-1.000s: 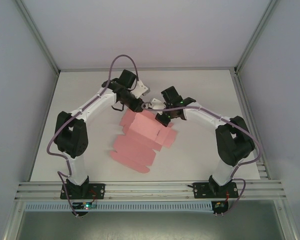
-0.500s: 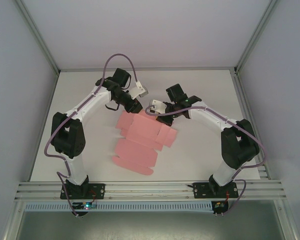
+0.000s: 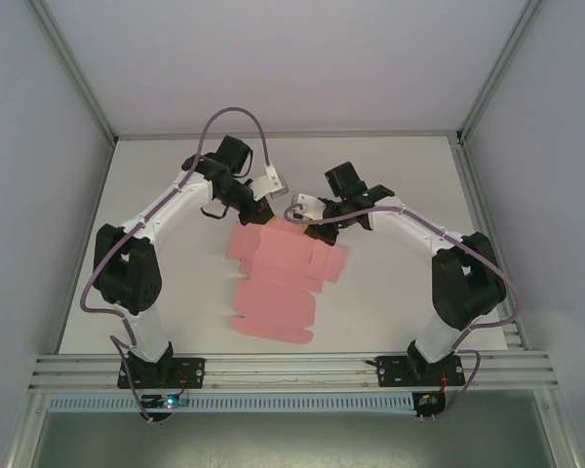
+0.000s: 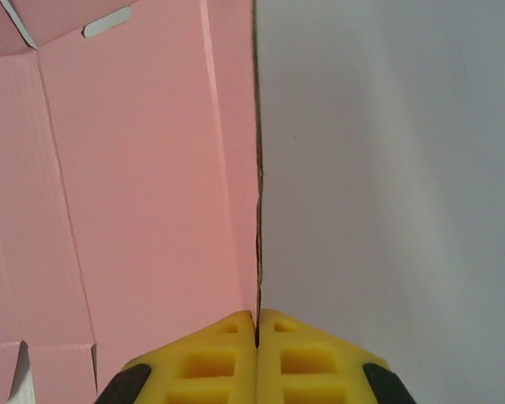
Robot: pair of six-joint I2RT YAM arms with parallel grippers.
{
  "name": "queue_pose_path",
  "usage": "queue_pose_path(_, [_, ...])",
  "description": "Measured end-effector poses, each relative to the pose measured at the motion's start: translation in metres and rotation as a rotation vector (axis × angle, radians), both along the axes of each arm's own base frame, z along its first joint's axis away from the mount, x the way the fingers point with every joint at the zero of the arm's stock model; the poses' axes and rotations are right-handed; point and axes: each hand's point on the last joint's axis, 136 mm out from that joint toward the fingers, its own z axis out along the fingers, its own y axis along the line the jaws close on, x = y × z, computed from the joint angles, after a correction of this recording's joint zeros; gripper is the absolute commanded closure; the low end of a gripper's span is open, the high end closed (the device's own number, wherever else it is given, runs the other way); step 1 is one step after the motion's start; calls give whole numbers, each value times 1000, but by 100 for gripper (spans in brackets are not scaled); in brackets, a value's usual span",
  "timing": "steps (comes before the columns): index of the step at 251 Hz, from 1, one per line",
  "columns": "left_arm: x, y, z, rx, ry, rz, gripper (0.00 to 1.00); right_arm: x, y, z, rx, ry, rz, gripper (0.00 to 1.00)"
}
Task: Assemble paper box
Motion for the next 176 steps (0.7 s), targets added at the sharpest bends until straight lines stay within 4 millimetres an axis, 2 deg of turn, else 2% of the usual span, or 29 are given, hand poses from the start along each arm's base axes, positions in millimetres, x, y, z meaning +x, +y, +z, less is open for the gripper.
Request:
queue_pose_path(35, [-10, 10, -8, 22, 19, -3, 72, -3, -9, -3, -19, 26, -8, 100])
queue_pose_path(47, [-12, 15, -10, 26, 29, 5, 74, -3, -14, -3, -24, 34, -17, 100])
queue_pose_path(63, [-13, 20, -10, 27, 35, 17, 82, -4, -16, -3, -27, 40, -18, 100])
queue_pose_path(88, [-10, 24, -10, 21, 41, 32, 82, -8, -17, -4, -28, 50, -4, 100])
queue_pose_path(153, [-11, 16, 1, -33, 53, 5, 61, -16, -13, 1, -8, 76, 37, 100])
queue_pose_path(176, [-5, 11, 8, -51, 52, -16, 63, -16, -12, 6, -2, 70, 45, 100])
